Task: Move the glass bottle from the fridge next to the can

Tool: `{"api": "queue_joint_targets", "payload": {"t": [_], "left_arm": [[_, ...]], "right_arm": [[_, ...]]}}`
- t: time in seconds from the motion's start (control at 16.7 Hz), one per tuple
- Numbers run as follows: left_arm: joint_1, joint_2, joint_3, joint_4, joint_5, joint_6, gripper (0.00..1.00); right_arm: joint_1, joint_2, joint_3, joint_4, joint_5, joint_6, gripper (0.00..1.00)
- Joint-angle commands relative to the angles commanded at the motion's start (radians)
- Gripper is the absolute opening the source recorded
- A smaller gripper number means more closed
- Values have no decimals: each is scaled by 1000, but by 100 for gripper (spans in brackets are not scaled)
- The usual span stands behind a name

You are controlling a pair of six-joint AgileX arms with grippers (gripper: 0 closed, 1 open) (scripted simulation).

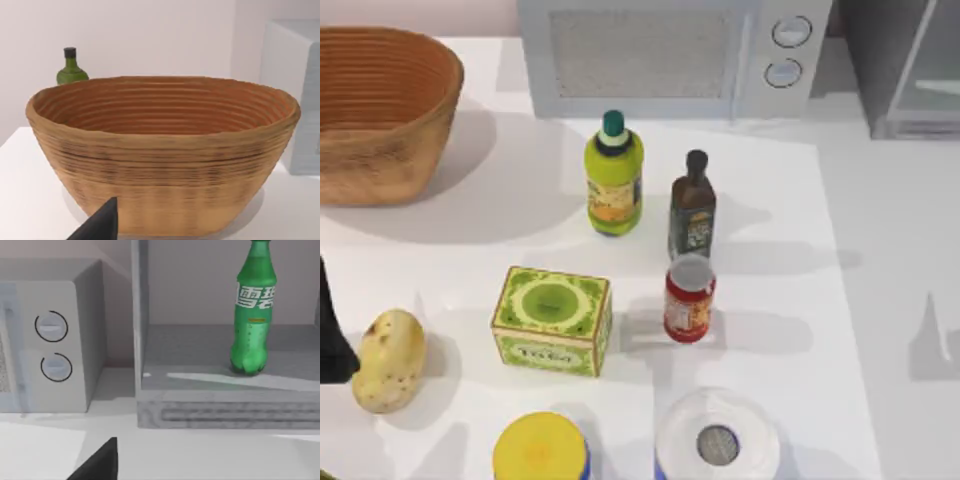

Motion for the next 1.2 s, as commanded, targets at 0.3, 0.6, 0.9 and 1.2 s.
{"api": "queue_joint_targets", "payload": {"t": [0.3, 0.6, 0.9, 1.2], "left_arm": [[0, 0, 0, 0, 0, 0, 100], [0, 0, 0, 0, 0, 0, 100], [0, 0, 0, 0, 0, 0, 100], [0, 0, 0, 0, 0, 0, 100]], "right_arm": [[-11, 62, 41, 46, -3, -1, 100], [-48, 371, 205, 232, -28, -1, 100], [-93, 862, 425, 484, -74, 2, 100], [-140, 1406, 653, 747, -124, 8, 100]]}}
